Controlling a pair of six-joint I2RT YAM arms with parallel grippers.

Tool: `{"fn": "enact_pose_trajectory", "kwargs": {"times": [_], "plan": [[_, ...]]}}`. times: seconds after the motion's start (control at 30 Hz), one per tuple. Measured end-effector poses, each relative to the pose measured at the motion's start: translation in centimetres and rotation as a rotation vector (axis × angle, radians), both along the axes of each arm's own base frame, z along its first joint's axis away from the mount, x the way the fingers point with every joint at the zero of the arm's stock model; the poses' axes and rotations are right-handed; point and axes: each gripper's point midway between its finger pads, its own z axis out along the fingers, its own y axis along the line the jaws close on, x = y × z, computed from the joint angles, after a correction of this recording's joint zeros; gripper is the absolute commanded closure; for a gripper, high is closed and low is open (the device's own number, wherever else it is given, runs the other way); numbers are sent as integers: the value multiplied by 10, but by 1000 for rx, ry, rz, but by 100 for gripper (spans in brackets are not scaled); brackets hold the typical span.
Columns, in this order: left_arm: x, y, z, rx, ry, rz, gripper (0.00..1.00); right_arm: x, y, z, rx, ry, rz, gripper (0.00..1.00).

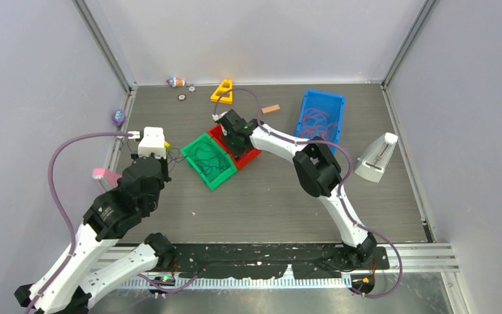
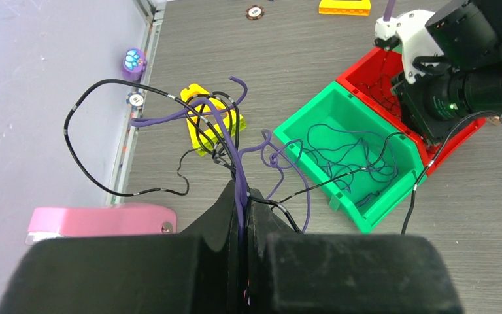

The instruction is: Untangle the cables

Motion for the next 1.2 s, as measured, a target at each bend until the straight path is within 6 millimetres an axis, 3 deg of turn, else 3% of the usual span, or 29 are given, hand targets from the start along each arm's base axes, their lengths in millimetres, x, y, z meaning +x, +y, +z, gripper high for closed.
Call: {"fn": "enact_pose_trajectory", "kwargs": {"times": [0.03,0.23,0.43,0.6,0.73,0.83,0.93,1.03,1.2], "plan": [[0,-1,0,0,2,-2,100,-4,-7,-8,-31,27,0,92],[3,-7,-5,1,23,-20,100,-3,-16,-6,-57,41,-7,57],[5,-13,-11,8,48,-41,100,-9,-15,9,-37,63,7,47],[7,-21,-21,24,95,-68,100,-10,-9,62,61,24,23,28],[5,-30,-26,17,130,-111,100,-17,-8,121,173,-40,43,3],[4,-40,-26,-4,158,-162,100,-30,-20,158,244,-85,52,1],[4,-59,-26,-34,194,-243,100,-45,-38,179,295,-124,58,0],[1,-85,-36,-69,255,-358,100,-66,-67,188,329,-143,54,0],[-12,-140,-47,-151,332,-637,100,-94,-118,194,433,-179,60,12]]}}
